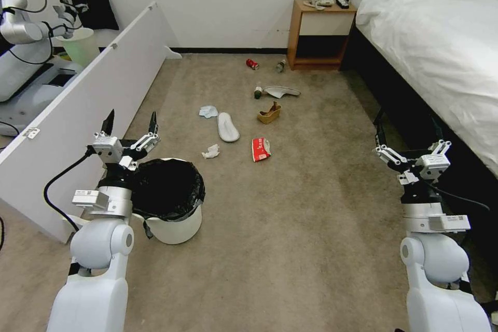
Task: Pick up the trash bin, then pick up the garbage from the floor and place it into the trash bin.
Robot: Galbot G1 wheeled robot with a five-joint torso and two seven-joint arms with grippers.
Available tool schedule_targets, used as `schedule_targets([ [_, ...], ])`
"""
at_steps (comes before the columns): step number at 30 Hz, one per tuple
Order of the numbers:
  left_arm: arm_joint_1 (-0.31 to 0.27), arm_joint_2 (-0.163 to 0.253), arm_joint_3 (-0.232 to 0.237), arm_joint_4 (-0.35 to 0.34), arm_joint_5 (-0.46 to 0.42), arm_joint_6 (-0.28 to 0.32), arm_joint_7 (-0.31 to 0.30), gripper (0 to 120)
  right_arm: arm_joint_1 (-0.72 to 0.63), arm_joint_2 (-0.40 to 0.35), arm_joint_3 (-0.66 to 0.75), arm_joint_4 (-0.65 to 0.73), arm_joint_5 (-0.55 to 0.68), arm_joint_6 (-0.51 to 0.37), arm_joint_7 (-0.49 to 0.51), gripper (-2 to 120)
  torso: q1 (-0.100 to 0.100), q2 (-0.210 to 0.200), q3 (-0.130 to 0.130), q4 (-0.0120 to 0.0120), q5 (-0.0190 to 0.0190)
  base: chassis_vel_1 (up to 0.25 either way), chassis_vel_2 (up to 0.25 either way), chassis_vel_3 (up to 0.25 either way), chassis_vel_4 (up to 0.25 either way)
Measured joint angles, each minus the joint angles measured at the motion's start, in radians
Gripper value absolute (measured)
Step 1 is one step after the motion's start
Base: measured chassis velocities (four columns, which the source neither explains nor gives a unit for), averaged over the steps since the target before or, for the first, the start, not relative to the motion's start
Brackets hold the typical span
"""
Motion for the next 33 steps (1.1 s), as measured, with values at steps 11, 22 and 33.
schedule_targets([
  [11,0.000,0.005,0.003,-0.016,-0.003,0.043,-0.027,100,-0.011,0.000,0.003,0.011,0.000,0.000,0.000,100,0.000,0.000,0.000,0.0000,0.0000,0.000,0.000,0.000,0.000],
  [22,-0.057,0.053,0.046,-0.043,-0.075,0.467,-0.362,100,-0.033,0.004,0.001,0.021,-0.006,0.003,-0.001,100,0.000,0.000,0.000,0.0000,0.0001,0.000,0.000,0.000,0.000],
  [33,-0.053,0.056,0.049,-0.066,-0.237,0.829,-0.490,100,-0.036,0.007,0.005,0.022,-0.007,0.008,-0.002,100,0.000,0.000,0.000,0.0001,0.0000,0.000,0.000,0.000,0.000],
])
